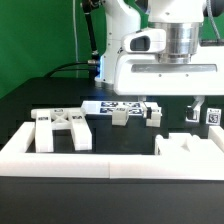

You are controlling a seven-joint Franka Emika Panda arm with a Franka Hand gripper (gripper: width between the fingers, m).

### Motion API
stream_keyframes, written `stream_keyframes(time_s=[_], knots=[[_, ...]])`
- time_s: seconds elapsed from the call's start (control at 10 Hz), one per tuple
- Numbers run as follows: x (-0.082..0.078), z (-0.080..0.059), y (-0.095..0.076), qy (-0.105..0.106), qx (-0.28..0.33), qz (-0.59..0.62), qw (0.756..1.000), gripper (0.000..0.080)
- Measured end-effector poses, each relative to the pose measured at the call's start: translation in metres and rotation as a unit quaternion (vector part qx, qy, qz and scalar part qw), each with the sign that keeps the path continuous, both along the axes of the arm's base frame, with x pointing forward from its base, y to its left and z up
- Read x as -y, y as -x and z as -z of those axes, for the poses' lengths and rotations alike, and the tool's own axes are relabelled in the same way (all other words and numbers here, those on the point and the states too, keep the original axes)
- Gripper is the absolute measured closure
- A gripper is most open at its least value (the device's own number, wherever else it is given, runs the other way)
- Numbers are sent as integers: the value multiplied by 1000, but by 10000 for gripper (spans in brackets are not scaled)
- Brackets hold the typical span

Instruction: Assemble chair

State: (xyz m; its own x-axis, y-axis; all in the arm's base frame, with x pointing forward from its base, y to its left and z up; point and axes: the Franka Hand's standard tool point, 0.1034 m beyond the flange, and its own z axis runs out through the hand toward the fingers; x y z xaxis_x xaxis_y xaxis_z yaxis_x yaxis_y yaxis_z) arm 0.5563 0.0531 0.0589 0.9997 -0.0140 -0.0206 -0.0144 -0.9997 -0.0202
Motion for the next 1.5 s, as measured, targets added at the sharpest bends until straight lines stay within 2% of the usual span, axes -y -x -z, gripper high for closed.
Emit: stream_keyframes(time_s=[0.1, 0.4, 0.5, 1.0, 1.3, 1.5], knots=[[0, 0, 1, 0, -1, 0, 1000, 151], [10, 1, 45, 1, -21, 28, 999, 151], [15, 0, 52, 1, -24, 30, 999, 151], [17, 3, 57, 1, -28, 31, 999, 151], [19, 17, 96, -2, -51, 50, 997, 151], [19, 19, 99, -2, -65, 49, 997, 151]])
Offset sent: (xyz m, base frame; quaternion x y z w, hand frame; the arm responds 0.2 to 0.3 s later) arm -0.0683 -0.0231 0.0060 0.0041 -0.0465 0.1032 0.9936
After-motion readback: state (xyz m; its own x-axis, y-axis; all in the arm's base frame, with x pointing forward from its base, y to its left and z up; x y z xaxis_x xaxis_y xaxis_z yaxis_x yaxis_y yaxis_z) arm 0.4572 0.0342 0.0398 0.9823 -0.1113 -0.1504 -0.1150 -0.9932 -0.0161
